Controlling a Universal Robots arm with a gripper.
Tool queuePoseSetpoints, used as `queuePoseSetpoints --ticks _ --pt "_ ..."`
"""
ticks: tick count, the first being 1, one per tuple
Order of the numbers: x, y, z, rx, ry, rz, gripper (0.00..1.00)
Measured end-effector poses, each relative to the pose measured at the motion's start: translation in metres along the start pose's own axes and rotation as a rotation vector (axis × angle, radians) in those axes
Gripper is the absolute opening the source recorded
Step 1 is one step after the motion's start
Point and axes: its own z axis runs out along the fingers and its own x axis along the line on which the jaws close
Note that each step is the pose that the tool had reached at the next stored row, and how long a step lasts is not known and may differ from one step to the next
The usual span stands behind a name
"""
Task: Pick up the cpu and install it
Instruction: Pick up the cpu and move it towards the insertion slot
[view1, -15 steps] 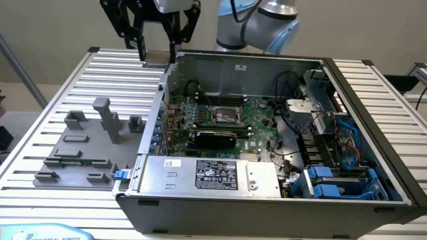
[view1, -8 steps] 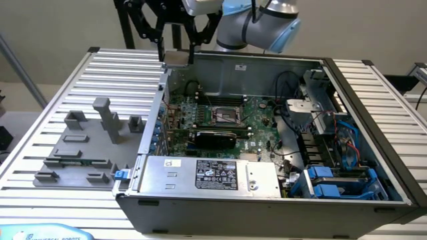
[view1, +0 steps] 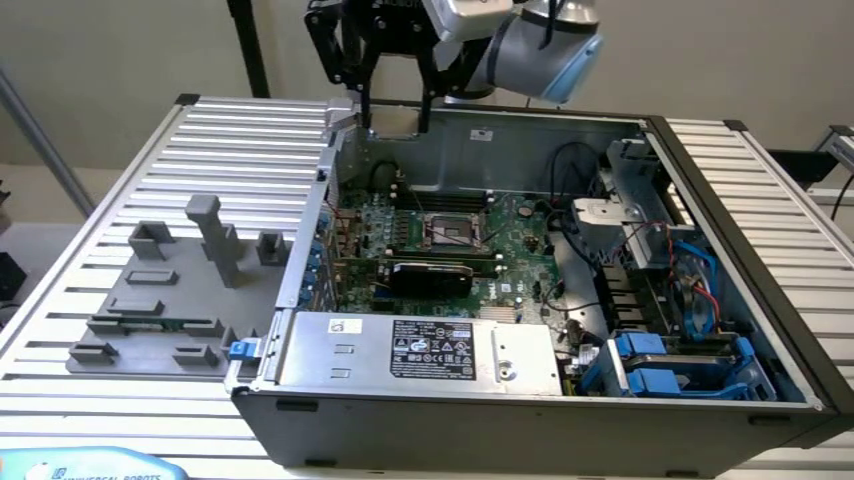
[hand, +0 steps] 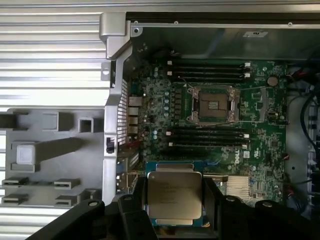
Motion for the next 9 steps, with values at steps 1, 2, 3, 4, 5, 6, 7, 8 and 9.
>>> queuePoseSetpoints --ticks 1,2,3,4,5,6,7,8,9 --pt "-0.005 0.0009 0.0011 -0.0003 0.0 0.0 0.55" --pt "-0.009 0.0021 0.0022 -0.0005 0.0001 0.0 0.55" --pt "-0.014 0.0034 0.0035 -0.0008 0.0 0.0 0.55" --pt "-0.018 0.005 0.005 -0.0008 0.0001 0.0 0.55" --pt "-0.022 0.0069 0.0067 -0.001 0.0 0.0 0.55" --pt "-0.025 0.0087 0.0085 -0.001 0.0001 0.0 0.55" --pt "-0.029 0.0107 0.0103 -0.0012 0.0 0.0 0.55" --pt "-0.033 0.0128 0.0123 -0.0013 0.0 0.0 0.55" --pt "-0.036 0.0148 0.0141 -0.0014 0.0001 0.0 0.55"
